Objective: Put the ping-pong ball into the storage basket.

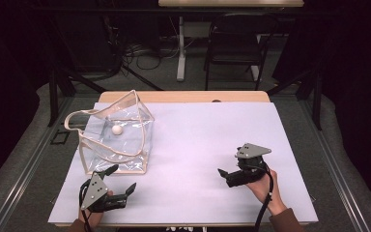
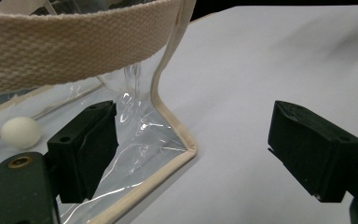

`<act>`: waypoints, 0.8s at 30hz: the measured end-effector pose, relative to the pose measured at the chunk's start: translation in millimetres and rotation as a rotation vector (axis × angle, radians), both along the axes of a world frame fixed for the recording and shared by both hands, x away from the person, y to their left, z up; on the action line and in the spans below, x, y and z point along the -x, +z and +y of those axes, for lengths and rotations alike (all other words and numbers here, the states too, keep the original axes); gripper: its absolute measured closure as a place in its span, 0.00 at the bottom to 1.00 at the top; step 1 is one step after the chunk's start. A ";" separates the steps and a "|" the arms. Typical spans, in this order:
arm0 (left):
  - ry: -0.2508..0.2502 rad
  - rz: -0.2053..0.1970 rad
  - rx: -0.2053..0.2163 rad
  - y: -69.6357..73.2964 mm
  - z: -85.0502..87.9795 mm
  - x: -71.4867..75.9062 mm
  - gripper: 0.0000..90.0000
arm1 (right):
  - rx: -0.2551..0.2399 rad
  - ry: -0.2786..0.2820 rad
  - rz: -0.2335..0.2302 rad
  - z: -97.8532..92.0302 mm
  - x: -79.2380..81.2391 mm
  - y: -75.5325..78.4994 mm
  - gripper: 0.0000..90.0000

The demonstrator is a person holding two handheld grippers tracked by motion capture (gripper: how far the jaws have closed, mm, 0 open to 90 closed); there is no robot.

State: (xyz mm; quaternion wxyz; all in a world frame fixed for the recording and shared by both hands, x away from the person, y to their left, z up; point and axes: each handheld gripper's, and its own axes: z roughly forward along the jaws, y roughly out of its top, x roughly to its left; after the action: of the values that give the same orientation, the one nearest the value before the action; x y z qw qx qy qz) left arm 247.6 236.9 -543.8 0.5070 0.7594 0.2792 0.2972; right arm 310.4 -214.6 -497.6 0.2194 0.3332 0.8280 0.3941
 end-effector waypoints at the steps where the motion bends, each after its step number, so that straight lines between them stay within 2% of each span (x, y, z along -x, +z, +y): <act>1: 0.000 0.000 0.000 0.0 0.0 0.0 0.18 | 0.002 0.000 0.003 -0.8 0.5 -1.4 0.00; 17: 0.001 -0.001 -0.001 0.1 0.1 0.1 0.18 | 0.012 -0.016 0.034 -11.1 11.7 -25.6 0.00; 24: 0.001 0.000 -0.002 0.0 0.0 0.1 0.18 | 0.005 -0.025 0.035 -17.0 18.5 -34.0 0.00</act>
State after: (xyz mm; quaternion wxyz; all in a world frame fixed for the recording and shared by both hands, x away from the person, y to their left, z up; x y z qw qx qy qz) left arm 247.5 236.9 -543.8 0.5063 0.7597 0.2791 0.2977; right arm 291.9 -231.6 -531.6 0.2108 0.3499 0.8284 0.3833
